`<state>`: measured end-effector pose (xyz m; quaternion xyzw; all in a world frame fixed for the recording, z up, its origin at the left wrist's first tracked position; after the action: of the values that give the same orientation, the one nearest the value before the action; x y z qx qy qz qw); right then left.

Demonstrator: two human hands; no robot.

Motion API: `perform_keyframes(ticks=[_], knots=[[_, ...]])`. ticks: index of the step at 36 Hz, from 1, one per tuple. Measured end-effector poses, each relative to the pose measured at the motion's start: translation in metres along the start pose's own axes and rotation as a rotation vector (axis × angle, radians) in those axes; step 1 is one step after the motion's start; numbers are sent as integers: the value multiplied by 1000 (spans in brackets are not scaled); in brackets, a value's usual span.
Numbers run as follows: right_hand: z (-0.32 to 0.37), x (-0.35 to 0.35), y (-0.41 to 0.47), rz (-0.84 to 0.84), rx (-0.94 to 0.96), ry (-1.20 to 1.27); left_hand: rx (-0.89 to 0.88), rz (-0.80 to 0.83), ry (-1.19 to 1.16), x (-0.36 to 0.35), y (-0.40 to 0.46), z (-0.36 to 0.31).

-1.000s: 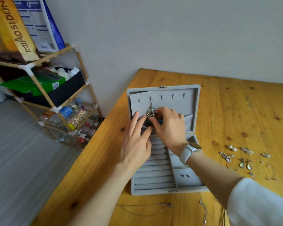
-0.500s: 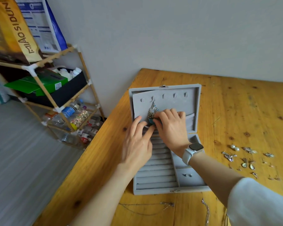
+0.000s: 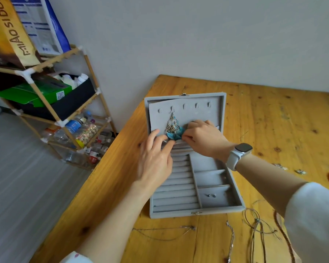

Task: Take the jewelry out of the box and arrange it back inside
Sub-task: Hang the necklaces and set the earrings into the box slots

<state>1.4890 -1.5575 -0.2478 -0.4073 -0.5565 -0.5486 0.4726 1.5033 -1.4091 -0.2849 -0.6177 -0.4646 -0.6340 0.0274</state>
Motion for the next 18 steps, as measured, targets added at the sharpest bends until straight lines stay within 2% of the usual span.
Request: perform_keyframes(ticks=[6, 9, 13, 18], knots=[[-1, 2, -26, -139, 53, -46, 11, -145, 127, 11, 15, -7], [-4, 6, -26, -213, -4, -65, 16, -221, 155, 14, 22, -8], [-10, 11, -26, -254, -187, 24, 95, -220, 154, 15, 24, -7], [-4, 11, -42, -246, -155, 110, 147, -160, 76, 18, 15, -14]])
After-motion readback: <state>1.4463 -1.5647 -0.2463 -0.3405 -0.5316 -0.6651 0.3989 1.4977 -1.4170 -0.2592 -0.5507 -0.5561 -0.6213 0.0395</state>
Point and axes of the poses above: each hand's wrist, its own y-axis towards the middle knuckle, its own x-axis out of the back of the hand, z = x × y, the point moved 4 cm from there along y, towards the middle knuckle, and after that the axes turned 2 degrees about -z, right-handed, at the moved point
